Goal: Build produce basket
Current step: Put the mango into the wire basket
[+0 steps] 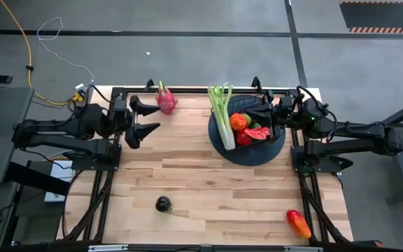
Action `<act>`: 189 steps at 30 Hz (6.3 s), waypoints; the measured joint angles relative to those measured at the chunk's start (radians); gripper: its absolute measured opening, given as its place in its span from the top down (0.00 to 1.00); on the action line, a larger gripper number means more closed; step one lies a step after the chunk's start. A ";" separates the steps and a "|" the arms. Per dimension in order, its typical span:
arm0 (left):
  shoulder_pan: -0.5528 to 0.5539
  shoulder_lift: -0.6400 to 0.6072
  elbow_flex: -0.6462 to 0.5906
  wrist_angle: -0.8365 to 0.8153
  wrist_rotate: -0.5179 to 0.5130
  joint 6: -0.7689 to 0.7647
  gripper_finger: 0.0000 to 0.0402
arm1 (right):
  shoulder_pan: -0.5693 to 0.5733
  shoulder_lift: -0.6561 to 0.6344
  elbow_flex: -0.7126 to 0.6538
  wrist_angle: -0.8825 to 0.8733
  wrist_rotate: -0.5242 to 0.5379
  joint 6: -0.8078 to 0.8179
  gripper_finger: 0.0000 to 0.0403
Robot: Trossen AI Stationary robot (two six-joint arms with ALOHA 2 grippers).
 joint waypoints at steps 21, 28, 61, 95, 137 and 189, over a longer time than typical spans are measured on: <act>0.000 -0.058 0.000 -0.084 0.025 0.212 0.21 | 0.000 0.000 0.000 -0.011 0.085 0.001 1.00; 0.000 -0.058 0.000 -0.086 0.018 0.210 0.41 | 0.000 0.000 0.000 -0.069 0.085 0.021 1.00; 0.000 -0.058 0.001 -0.109 -0.112 0.156 1.00 | 0.000 0.000 -0.001 -0.092 0.052 0.023 1.00; 0.000 -0.057 0.001 -0.162 -0.141 0.111 1.00 | 0.081 0.154 0.634 -1.264 0.049 0.319 0.20; 0.000 -0.056 0.001 -0.232 -0.061 0.119 1.00 | 0.977 0.613 0.108 -1.174 -0.509 1.615 0.20; 0.001 -0.056 0.001 -0.265 -0.082 0.069 1.00 | 0.770 0.672 0.444 -1.266 -0.297 0.671 0.52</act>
